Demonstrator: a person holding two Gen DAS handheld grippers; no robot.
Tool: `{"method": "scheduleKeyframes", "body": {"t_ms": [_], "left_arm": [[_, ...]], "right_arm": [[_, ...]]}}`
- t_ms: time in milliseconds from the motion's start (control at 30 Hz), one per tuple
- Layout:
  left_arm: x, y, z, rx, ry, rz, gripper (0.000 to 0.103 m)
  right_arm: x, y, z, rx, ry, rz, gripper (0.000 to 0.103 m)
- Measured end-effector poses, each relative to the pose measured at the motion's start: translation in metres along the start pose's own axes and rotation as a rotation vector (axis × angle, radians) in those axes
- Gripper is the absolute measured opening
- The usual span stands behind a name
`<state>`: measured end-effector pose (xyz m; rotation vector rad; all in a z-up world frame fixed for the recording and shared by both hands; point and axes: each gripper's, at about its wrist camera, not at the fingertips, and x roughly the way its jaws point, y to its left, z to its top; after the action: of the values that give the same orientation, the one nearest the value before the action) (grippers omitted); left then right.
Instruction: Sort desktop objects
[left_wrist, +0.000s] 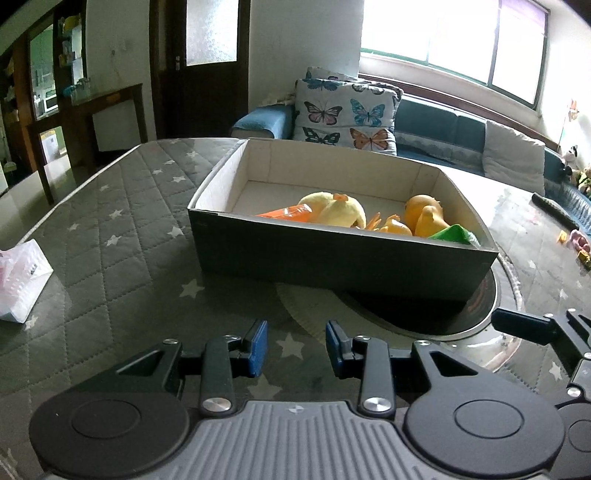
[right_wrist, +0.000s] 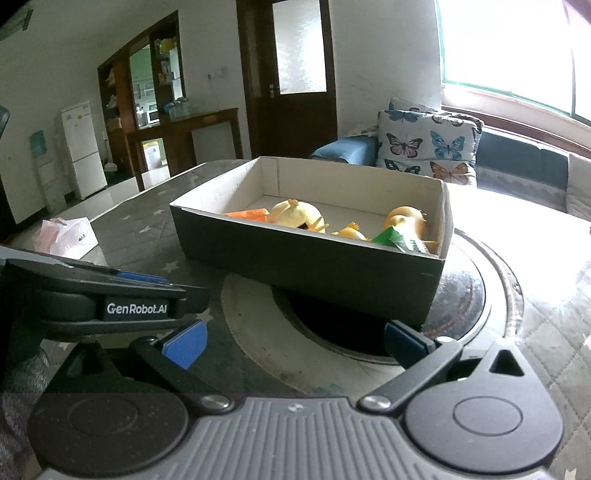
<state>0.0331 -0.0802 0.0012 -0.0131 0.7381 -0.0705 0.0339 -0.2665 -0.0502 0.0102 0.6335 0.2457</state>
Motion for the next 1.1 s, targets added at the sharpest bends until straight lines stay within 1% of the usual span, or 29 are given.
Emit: {"method": "scheduleKeyframes", "body": {"t_ms": [633, 867, 1100], "left_arm": [[-0.002, -0.007, -0.007, 0.048, 0.011, 0.049, 0.037], [-0.003, -0.012, -0.006, 0.078, -0.012, 0.102, 0.037], [0.002, -0.015, -0.006, 0.100, -0.004, 0.144, 0.037]], "right_arm": [[-0.001, 0.004, -0.006, 0.023, 0.020, -0.015, 0.103], [-0.001, 0.004, -0.006, 0.022, 0.018, -0.018, 0.103], [0.001, 0.004, -0.006, 0.023, 0.026, -0.021, 0.103]]}}
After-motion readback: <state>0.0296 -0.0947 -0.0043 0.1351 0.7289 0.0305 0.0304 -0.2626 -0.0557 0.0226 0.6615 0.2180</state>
